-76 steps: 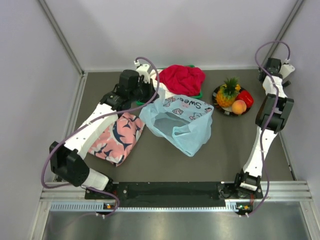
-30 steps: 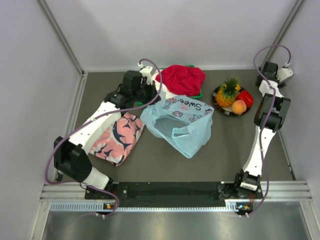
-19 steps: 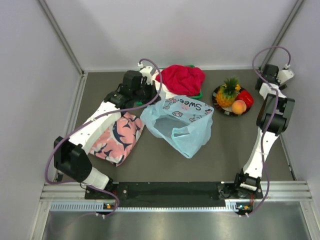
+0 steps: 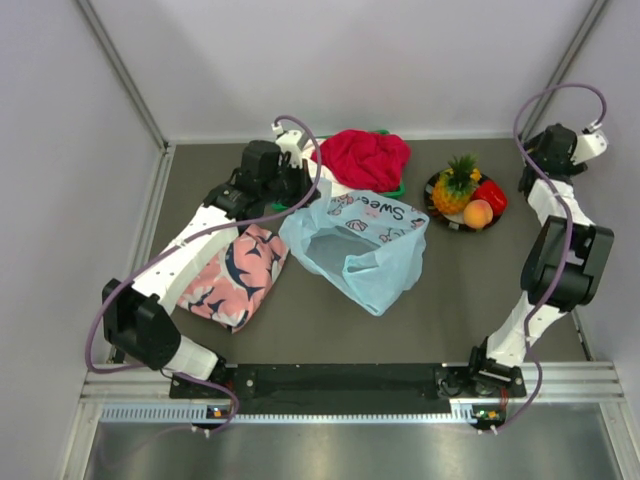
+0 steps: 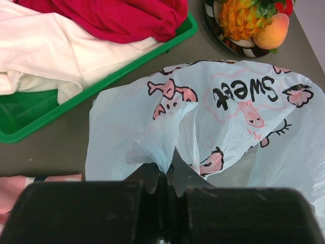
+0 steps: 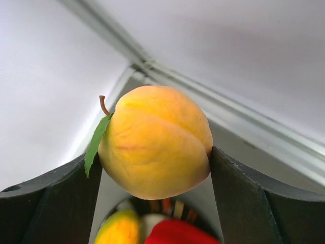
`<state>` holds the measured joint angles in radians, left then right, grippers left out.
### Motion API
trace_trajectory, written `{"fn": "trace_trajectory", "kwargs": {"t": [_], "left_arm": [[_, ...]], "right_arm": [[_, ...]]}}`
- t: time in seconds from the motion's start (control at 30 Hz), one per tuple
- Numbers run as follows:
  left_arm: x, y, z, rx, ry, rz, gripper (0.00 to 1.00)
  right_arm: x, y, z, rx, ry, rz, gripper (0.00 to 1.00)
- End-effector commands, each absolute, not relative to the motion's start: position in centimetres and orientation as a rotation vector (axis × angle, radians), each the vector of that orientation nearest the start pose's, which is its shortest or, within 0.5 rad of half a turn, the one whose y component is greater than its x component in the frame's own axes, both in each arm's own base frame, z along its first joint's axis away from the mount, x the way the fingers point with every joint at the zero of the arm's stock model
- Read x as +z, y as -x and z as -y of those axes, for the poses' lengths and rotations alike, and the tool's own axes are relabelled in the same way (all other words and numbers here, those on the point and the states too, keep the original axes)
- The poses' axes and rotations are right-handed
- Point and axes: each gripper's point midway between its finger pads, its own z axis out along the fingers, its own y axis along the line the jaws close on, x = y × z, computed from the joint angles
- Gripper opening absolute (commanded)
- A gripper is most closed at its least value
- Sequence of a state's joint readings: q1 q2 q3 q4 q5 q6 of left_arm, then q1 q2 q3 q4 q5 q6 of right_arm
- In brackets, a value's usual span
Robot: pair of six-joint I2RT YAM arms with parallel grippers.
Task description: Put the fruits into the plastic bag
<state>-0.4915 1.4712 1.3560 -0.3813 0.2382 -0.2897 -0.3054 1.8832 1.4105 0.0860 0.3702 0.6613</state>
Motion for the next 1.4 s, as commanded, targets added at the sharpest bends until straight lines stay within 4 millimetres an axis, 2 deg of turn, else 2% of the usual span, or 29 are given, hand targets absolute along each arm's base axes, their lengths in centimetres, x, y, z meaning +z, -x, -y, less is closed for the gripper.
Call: {"fn": "trace_trajectory", "kwargs": {"t": [0.0,0.07,0.1,0.17,0.2,0.23,0.3,0.33,0.37,0.4,0.43,0.47,0.53,0.6,0.67,0.7,0.77,0.8,0.9,0.93,1.0,1.03,1.07,1.1,1.13,1.17,1.23,1.3,1.37], "left_arm": [[27.9,-36.4,25.2,-0.721,-0.355,-2.020,0.00],[28.3,-36.2,25.1,-0.723,-0.352,-2.005,0.00],[28.6,-36.2,25.0,-0.723,-0.349,-1.994,0.00],[29.3,-36.0,24.9,-0.733,-0.340,-1.970,0.00],[29.5,-35.9,25.0,-0.740,-0.342,-1.962,0.00],[29.6,-35.7,25.0,-0.744,-0.343,-1.958,0.00],[30.2,-35.6,24.9,-0.751,-0.341,-1.944,0.00],[30.5,-35.5,24.9,-0.753,-0.342,-1.936,0.00],[30.8,-35.5,24.7,-0.741,-0.340,-1.927,0.00],[30.9,-35.5,24.5,-0.732,-0.337,-1.923,0.00],[30.8,-35.5,24.4,-0.722,-0.335,-1.927,0.00],[30.8,-35.6,24.1,-0.706,-0.327,-1.928,0.00],[30.8,-35.6,24.2,-0.709,-0.328,-1.931,0.00],[30.9,-35.4,24.5,-0.734,-0.333,-1.931,0.00],[30.9,-35.3,24.6,-0.747,-0.334,-1.932,0.00],[30.9,-35.3,24.6,-0.748,-0.335,-1.931,0.00],[31.1,-35.2,24.6,-0.749,-0.332,-1.922,0.00],[31.1,-35.2,24.6,-0.749,-0.332,-1.922,0.00],[31.1,-35.2,24.5,-0.749,-0.331,-1.920,0.00],[31.2,-35.2,24.6,-0.749,-0.331,-1.917,0.00],[31.2,-35.3,24.5,-0.743,-0.333,-1.917,0.00],[31.3,-35.3,24.5,-0.741,-0.330,-1.916,0.00],[31.3,-35.3,24.4,-0.737,-0.330,-1.914,0.00],[31.3,-35.3,24.4,-0.736,-0.330,-1.915,0.00],[31.3,-35.3,24.3,-0.731,-0.330,-1.913,0.00],[31.3,-35.4,24.2,-0.724,-0.327,-1.914,0.00],[31.3,-35.4,24.2,-0.722,-0.328,-1.914,0.00],[31.4,-35.3,24.3,-0.725,-0.331,-1.914,0.00],[31.4,-35.2,24.3,-0.729,-0.331,-1.912,0.00]], "right_arm": [[27.0,-51.6,15.2,0.078,-0.965,-1.454,0.09],[28.1,-50.8,13.4,0.092,-0.928,-1.459,0.11],[29.6,-49.4,12.3,0.115,-0.907,-1.438,0.11],[31.0,-48.2,10.0,0.165,-0.869,-1.421,0.11],[30.3,-47.2,9.3,0.177,-0.865,-1.435,0.11],[32.6,-45.8,7.7,0.221,-0.830,-1.396,0.11],[32.7,-44.3,5.8,0.251,-0.789,-1.411,0.11],[34.9,-42.7,4.8,0.279,-0.752,-1.377,0.11],[35.2,-42.1,2.9,0.308,-0.708,-1.393,0.11],[35.0,-41.2,1.8,0.328,-0.679,-1.422,0.11],[36.5,-39.8,0.4,0.370,-0.638,-1.405,0.11],[37.0,-38.9,-1.6,0.418,-0.588,-1.417,0.11],[37.1,-37.5,-4.5,0.493,-0.504,-1.463,0.11],[38.1,-35.6,-8.4,0.599,-0.381,-1.492,0.10],[38.2,-34.5,-10.8,0.668,-0.307,-1.523,0.10],[38.1,-33.7,-13.3,0.736,-0.240,-1.546,0.10],[37.3,-32.3,-16.6,0.816,-0.136,-1.607,0.09],[36.8,-31.5,-19.0,0.867,-0.075,-1.637,0.09],[35.7,-30.2,-23.6,0.975,0.070,-1.692,0.09],[35.1,-29.3,-25.7,1.026,0.130,-1.717,0.09],[35.5,-28.3,-28.1,1.099,0.222,-1.712,0.09],[34.2,-28.1,-29.8,1.115,0.262,-1.753,0.08],[34.3,-28.0,-30.5,1.094,0.290,-1.751,0.06],[33.0,-28.2,-30.8,1.036,0.292,-1.800,0.05],[31.9,-27.1,-32.5,0.998,0.341,-1.829,0.04],[32.1,-27.7,-32.6,0.907,0.363,-1.813,0.04],[30.3,-27.3,-33.9,0.854,0.436,-1.860,0.05],[29.7,-26.9,-34.9,0.860,0.451,-1.872,0.05],[28.0,-26.8,-35.7,0.874,0.467,-1.918,0.05]]}}
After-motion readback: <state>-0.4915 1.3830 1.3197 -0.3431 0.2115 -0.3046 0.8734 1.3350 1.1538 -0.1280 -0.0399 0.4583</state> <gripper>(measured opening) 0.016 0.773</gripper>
